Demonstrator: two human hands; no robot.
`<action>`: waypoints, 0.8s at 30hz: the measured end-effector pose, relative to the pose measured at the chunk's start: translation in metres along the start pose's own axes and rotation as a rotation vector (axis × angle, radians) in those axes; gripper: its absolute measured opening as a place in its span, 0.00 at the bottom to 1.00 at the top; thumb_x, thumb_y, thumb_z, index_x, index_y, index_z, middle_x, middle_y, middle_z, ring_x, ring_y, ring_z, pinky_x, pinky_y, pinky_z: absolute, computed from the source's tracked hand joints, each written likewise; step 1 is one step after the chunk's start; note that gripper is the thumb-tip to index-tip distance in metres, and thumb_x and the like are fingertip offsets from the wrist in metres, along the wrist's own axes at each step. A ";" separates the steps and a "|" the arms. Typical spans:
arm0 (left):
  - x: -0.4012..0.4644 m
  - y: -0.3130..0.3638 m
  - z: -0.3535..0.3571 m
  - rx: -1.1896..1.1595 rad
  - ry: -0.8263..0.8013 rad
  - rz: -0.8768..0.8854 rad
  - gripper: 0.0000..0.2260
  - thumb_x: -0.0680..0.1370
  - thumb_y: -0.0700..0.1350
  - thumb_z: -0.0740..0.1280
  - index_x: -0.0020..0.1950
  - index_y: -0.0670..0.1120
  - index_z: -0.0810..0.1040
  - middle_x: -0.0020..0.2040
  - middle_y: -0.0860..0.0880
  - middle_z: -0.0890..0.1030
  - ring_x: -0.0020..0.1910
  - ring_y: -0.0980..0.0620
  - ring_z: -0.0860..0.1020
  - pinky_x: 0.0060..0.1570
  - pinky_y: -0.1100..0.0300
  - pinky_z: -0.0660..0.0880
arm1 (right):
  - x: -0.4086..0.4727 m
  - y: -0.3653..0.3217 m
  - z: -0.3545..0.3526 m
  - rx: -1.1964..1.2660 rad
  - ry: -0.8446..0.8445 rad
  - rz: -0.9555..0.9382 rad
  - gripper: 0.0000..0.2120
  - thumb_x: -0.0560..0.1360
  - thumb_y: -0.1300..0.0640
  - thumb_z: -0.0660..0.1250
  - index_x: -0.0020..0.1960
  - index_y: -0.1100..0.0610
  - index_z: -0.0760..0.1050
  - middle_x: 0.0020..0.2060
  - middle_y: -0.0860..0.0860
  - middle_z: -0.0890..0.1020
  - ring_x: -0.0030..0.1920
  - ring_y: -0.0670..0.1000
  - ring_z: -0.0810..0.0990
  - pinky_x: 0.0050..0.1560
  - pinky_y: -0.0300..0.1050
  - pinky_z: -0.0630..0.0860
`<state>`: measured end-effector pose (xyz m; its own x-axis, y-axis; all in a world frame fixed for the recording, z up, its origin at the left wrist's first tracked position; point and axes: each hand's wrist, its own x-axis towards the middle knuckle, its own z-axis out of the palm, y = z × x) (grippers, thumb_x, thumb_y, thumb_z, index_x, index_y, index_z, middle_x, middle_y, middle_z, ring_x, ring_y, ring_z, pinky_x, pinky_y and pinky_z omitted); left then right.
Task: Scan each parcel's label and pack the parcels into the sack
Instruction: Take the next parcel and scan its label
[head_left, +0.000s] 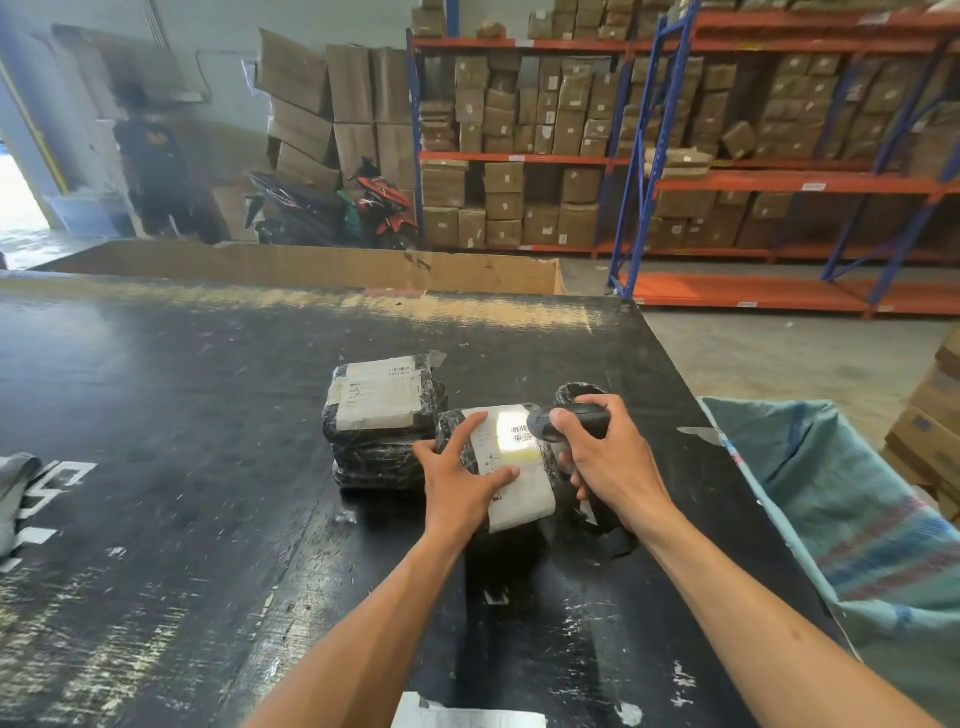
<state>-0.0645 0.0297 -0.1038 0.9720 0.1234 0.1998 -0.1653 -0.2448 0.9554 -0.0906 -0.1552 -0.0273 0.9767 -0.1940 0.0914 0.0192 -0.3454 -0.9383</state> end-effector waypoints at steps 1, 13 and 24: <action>0.000 0.000 0.000 -0.001 0.004 -0.003 0.34 0.66 0.45 0.83 0.59 0.76 0.73 0.60 0.51 0.61 0.59 0.51 0.72 0.54 0.74 0.69 | -0.001 0.000 -0.001 -0.002 0.003 0.001 0.20 0.75 0.38 0.71 0.63 0.44 0.71 0.37 0.54 0.87 0.27 0.48 0.82 0.27 0.44 0.80; 0.006 0.009 -0.005 0.019 0.061 0.075 0.34 0.66 0.44 0.82 0.60 0.73 0.74 0.58 0.50 0.61 0.55 0.60 0.70 0.50 0.86 0.64 | -0.009 0.000 -0.010 0.153 -0.088 0.024 0.19 0.74 0.38 0.73 0.61 0.41 0.73 0.40 0.57 0.88 0.28 0.52 0.81 0.28 0.47 0.80; 0.050 0.064 -0.034 0.014 0.283 0.148 0.32 0.68 0.47 0.82 0.65 0.70 0.74 0.60 0.49 0.61 0.56 0.51 0.72 0.49 0.76 0.69 | -0.030 0.055 0.044 -0.178 -0.190 0.249 0.27 0.76 0.37 0.69 0.68 0.48 0.66 0.49 0.56 0.84 0.27 0.51 0.84 0.27 0.45 0.81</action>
<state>-0.0321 0.0527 -0.0252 0.8522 0.3478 0.3908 -0.2972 -0.2928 0.9088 -0.1090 -0.1278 -0.0968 0.9695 -0.1241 -0.2116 -0.2452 -0.4671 -0.8495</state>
